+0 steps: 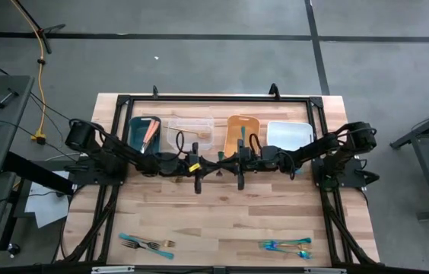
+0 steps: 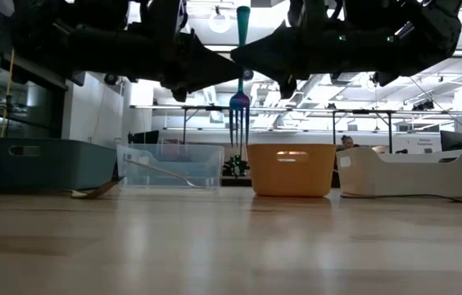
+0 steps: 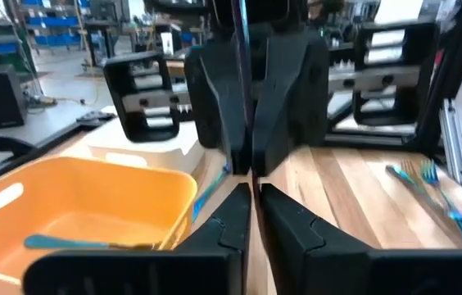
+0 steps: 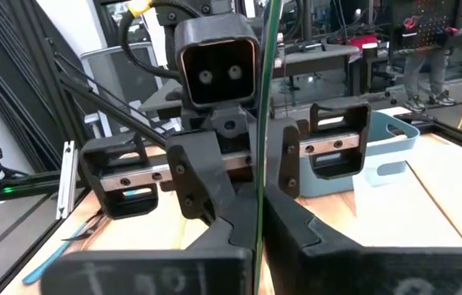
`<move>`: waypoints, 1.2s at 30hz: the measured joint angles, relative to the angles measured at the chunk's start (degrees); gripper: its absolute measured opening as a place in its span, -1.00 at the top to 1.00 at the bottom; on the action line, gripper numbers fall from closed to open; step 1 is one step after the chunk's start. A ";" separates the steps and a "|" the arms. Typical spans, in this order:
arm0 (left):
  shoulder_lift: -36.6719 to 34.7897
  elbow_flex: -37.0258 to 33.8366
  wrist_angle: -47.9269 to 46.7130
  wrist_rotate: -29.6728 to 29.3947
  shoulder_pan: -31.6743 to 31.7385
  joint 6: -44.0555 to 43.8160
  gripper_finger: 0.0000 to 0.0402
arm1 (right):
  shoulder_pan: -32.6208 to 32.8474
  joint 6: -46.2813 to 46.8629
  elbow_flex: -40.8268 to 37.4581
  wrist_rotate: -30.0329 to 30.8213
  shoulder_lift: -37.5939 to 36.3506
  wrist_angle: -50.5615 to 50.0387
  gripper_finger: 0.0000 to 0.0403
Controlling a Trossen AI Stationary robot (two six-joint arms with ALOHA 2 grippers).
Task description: Sort silverware by color (type)
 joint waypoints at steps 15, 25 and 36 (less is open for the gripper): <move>-12.02 -1.42 -18.55 -1.36 0.04 -0.62 0.55 | 0.04 -3.31 -7.91 4.59 -9.30 -1.33 1.00; -18.43 -11.86 -2.67 -3.84 0.02 -1.10 0.54 | 2.66 -3.82 -18.23 9.63 -24.39 -0.84 1.00; -18.85 -12.31 -5.18 -3.85 0.00 -2.12 0.54 | 6.21 -10.96 -15.17 10.66 -25.66 -3.63 1.00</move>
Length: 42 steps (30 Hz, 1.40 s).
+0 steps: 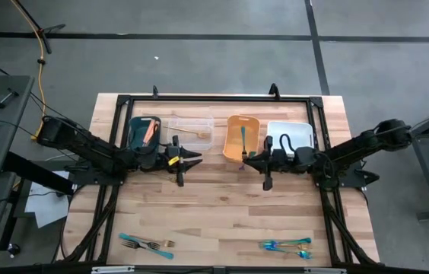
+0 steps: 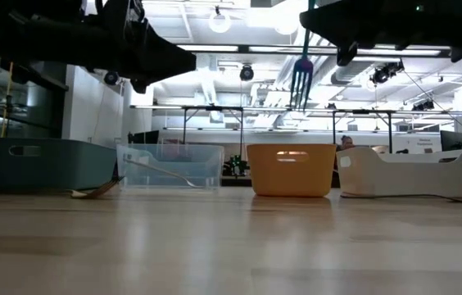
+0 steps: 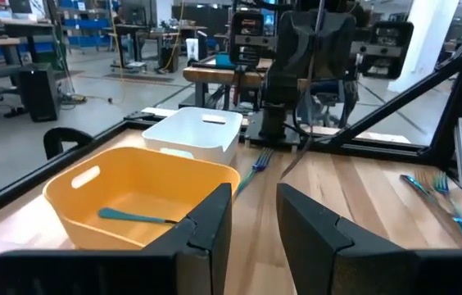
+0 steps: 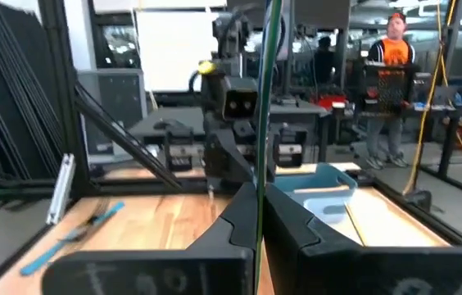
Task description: Sort silverware by color (type)
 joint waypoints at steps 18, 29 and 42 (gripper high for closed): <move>-0.01 0.00 -0.72 0.04 0.00 -1.12 0.54 | -0.04 -1.02 0.26 1.49 0.02 -1.26 1.00; -0.01 0.00 -0.69 0.07 -0.02 -1.06 0.54 | -0.04 -2.60 0.28 1.55 0.05 -1.26 1.00; -0.01 0.00 -0.65 0.07 -0.02 -0.99 0.54 | -0.04 -3.22 0.28 1.66 0.05 -1.02 1.00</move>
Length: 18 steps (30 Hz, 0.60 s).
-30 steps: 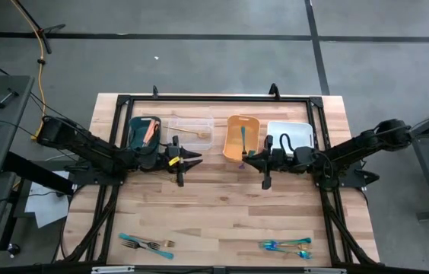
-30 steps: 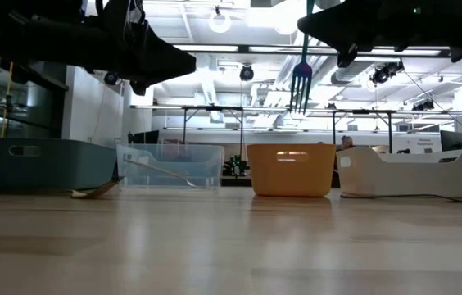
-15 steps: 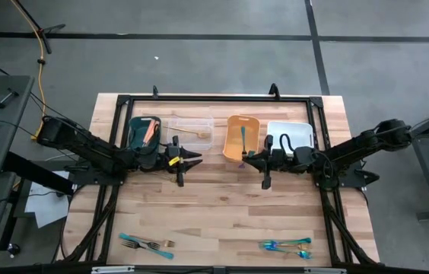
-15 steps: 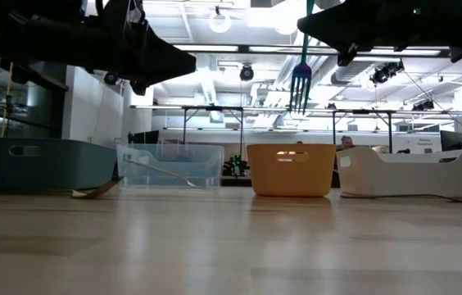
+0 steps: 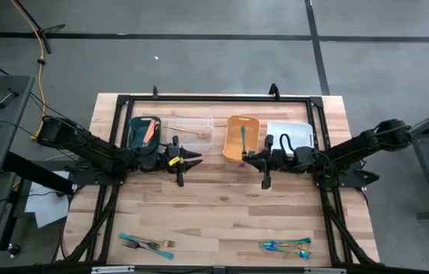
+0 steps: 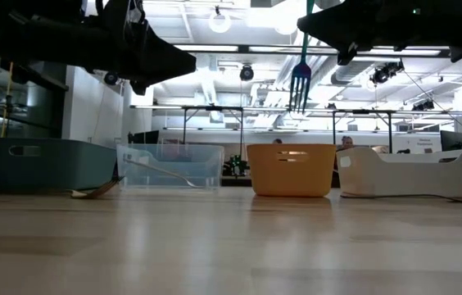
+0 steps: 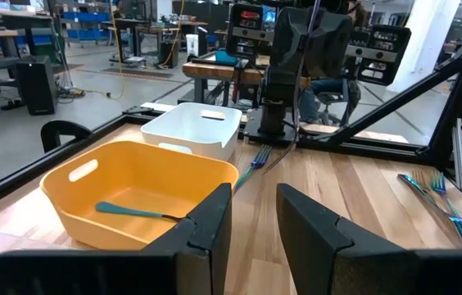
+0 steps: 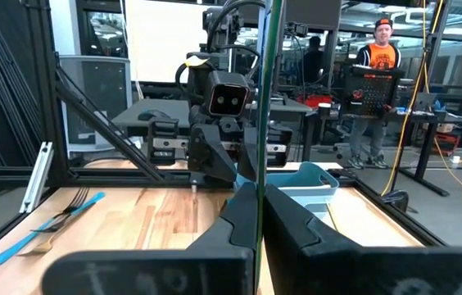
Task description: Sort silverware by color (type)
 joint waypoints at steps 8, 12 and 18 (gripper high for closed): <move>0.01 0.07 2.78 0.00 0.00 0.58 0.54 | 0.26 -0.47 0.83 4.71 -0.01 0.13 1.00; 0.02 0.09 2.87 0.00 0.00 0.54 0.54 | 0.18 -3.99 6.52 11.38 -3.34 -10.35 1.00; 0.02 0.09 2.66 0.00 0.00 1.45 0.54 | -3.34 3.55 26.98 23.46 -7.63 -60.02 1.00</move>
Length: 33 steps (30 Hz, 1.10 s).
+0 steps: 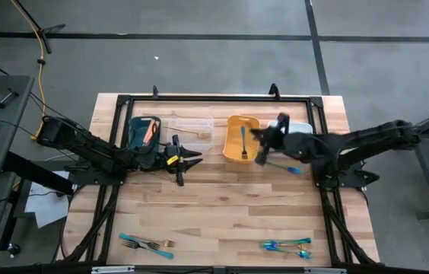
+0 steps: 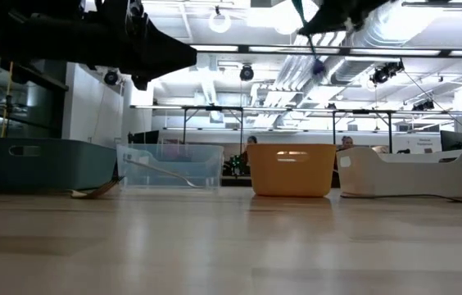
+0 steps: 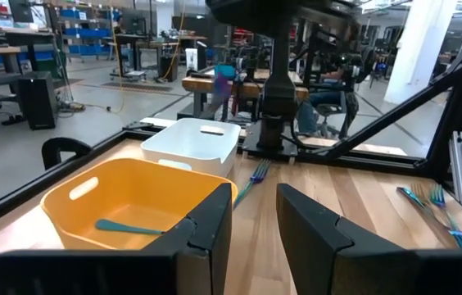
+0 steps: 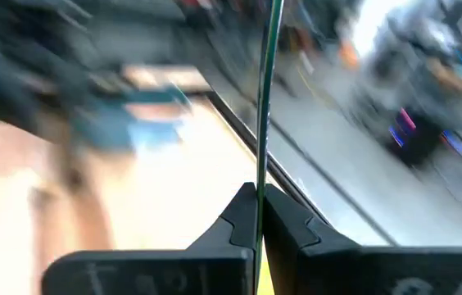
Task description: Sort silverware by color (type)
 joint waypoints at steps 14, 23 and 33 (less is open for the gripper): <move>-0.01 -0.02 0.08 0.00 0.02 -0.03 0.54 | -13.86 31.63 8.40 0.85 5.52 -57.12 1.00; -0.01 -0.02 0.15 -0.09 0.32 0.98 0.54 | -19.22 32.53 -3.12 -4.94 5.53 -55.88 1.00; -0.02 0.01 0.17 -0.17 1.20 2.52 0.54 | -20.96 30.10 -6.07 -7.89 5.51 -53.27 1.00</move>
